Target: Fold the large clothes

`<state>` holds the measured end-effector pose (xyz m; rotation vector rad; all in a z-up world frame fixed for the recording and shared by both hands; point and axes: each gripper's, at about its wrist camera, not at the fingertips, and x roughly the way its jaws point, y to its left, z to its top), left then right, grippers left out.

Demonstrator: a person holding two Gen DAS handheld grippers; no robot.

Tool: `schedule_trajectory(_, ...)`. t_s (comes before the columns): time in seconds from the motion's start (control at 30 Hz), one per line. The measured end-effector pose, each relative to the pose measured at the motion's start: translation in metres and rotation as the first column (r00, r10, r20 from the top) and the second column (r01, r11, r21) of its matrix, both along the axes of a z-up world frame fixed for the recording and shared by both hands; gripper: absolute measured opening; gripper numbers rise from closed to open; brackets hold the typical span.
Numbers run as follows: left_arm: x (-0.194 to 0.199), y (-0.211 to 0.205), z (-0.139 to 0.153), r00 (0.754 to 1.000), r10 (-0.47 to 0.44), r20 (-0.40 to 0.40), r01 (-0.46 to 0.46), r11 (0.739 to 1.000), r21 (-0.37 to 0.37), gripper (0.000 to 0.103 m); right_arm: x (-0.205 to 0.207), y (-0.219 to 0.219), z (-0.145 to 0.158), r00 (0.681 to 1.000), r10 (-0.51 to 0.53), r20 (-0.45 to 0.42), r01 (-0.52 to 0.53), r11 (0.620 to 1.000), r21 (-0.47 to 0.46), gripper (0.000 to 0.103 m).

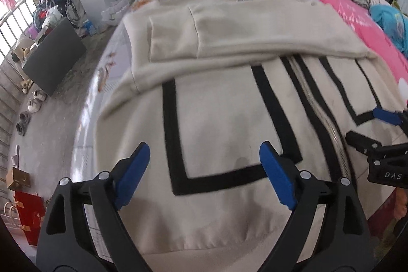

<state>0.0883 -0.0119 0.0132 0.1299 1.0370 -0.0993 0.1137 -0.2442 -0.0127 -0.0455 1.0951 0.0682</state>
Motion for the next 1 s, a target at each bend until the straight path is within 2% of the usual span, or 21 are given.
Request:
schedule_trajectory(0.07, -0.001, 0.0, -0.008, 1.0, 0.01, -0.012, -0.01, 1.0, 0.006, 0.084, 0.0, 0.003, -0.002, 1.0, 0.002, 0.01, -0.002, 1.0, -0.03, 0.097)
schedule_trajectory(0.23, -0.002, 0.01, -0.015, 0.999, 0.045, -0.007, -0.046, 0.998, -0.036, 0.086, -0.001, -0.003, -0.003, 1.0, -0.017, -0.004, 0.017, 1.0, -0.003, 0.097)
schedule_trajectory(0.33, -0.008, 0.016, -0.014, 0.998, 0.063, 0.013, -0.063, 0.998, -0.028, 0.086, -0.002, -0.004, -0.003, 1.0, -0.027, -0.003, 0.027, 1.0, 0.001, 0.097)
schedule_trajectory(0.5, -0.039, 0.043, -0.001, 0.994, 0.089, 0.067, -0.084, 0.994, -0.073, 0.086, -0.005, -0.005, -0.004, 1.0, -0.027, 0.011, 0.027, 1.0, 0.002, 0.097)
schedule_trajectory(0.63, -0.077, 0.07, 0.01, 0.988, 0.118, 0.103, -0.11, 0.991, -0.083, 0.086, -0.005, -0.005, -0.005, 1.0, -0.016, 0.014, 0.016, 1.0, 0.004, 0.097)
schedule_trajectory(0.8, -0.123, 0.097, 0.014, 0.986, 0.145, 0.086, -0.136, 0.985, -0.106, 0.074, -0.005, -0.006, -0.004, 1.0, -0.01, 0.015, 0.01, 1.0, 0.005, 0.097)
schedule_trajectory(0.87, -0.14, 0.106, 0.013, 0.987, 0.148, 0.06, -0.14, 0.982, -0.123, 0.068, -0.006, -0.007, -0.005, 1.0, -0.009, 0.021, 0.009, 1.0, 0.005, 0.097)
schedule_trajectory(1.0, -0.161, 0.12, -0.002, 0.986, 0.168, -0.008, -0.166, 0.968, -0.19, 0.064, -0.007, -0.006, -0.005, 1.0, -0.011, 0.025, 0.011, 1.0, 0.006, 0.097)
